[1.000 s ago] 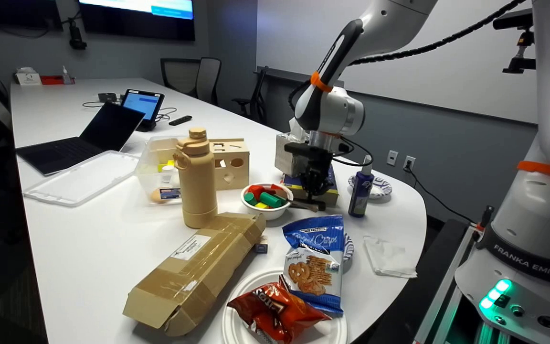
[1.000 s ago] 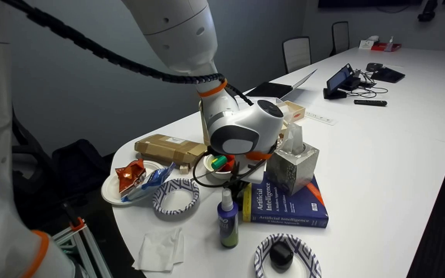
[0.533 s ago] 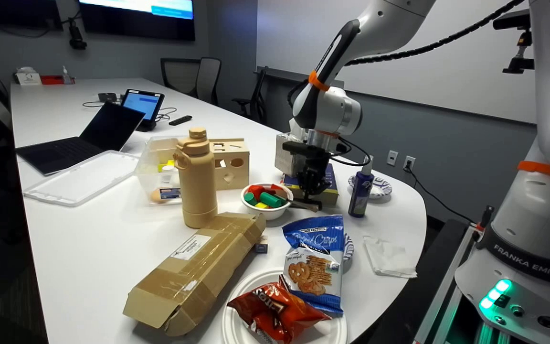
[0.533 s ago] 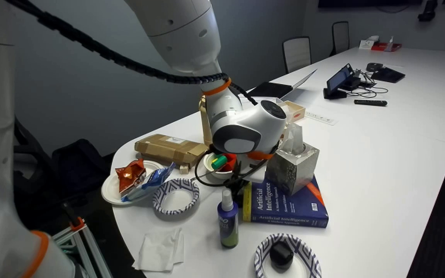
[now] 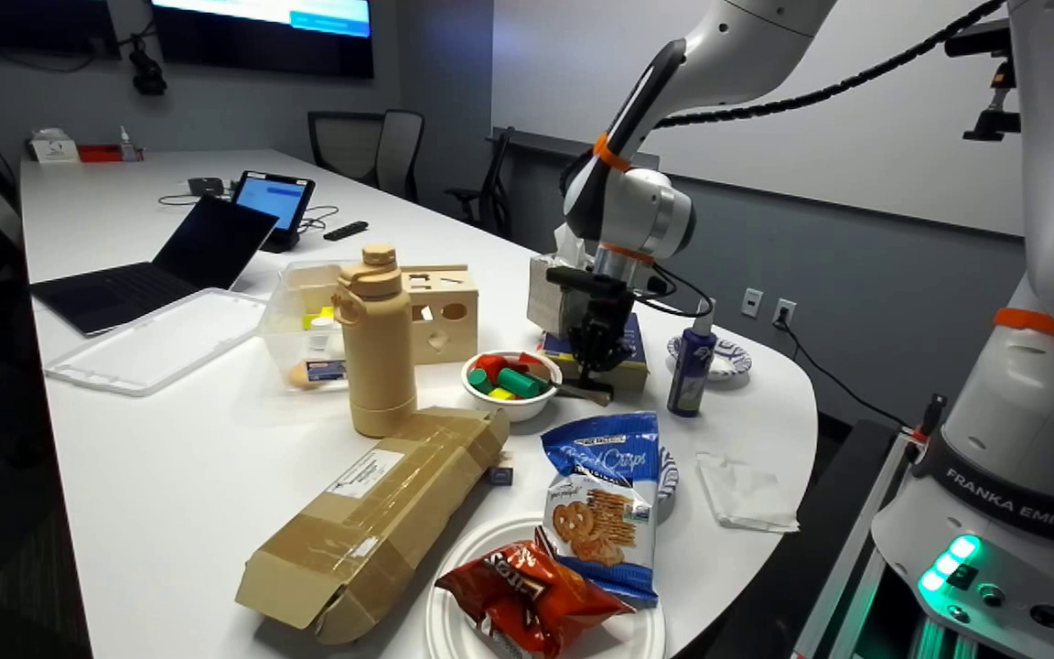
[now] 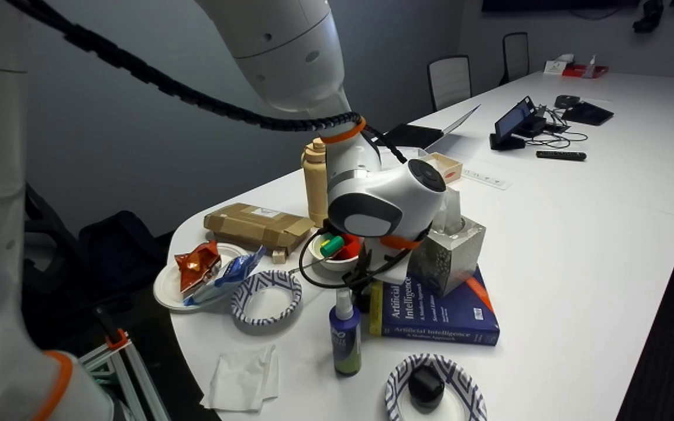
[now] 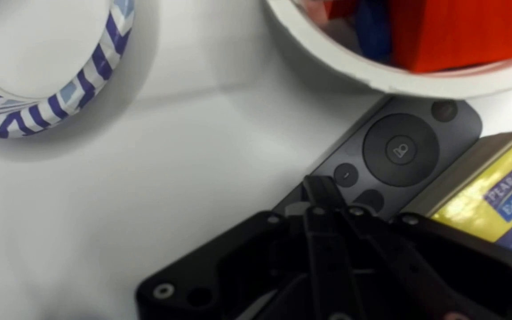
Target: Press a button on the remote
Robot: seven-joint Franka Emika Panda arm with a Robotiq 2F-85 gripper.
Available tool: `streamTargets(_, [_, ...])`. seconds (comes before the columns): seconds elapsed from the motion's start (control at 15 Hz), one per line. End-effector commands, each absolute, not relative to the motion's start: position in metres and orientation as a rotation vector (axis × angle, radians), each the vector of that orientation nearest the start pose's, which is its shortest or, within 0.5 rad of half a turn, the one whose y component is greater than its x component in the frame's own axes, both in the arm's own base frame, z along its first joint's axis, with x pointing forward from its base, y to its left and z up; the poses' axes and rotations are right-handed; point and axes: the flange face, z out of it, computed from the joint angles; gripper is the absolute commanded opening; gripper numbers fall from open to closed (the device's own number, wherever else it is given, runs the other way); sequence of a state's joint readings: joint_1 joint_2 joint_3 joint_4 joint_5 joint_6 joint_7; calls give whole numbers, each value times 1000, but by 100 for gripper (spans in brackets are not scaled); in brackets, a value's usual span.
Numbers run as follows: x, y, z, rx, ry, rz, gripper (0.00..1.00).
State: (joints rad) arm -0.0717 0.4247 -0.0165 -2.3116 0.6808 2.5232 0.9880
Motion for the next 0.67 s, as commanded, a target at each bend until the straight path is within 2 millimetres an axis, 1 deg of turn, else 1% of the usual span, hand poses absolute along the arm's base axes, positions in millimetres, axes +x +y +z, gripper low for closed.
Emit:
streamTargets(0.0, [481, -62, 160, -1898, 2184, 432, 0])
streamTargets(0.2, [470, -61, 184, -1898, 2200, 387, 0])
streamTargets(0.4, [457, -55, 213, -1908, 2205, 334, 0])
streamTargets(0.53, [452, -46, 237, -1943, 2180, 290, 0])
streamTargets(0.6, [450, -43, 248, -1967, 2164, 264, 26])
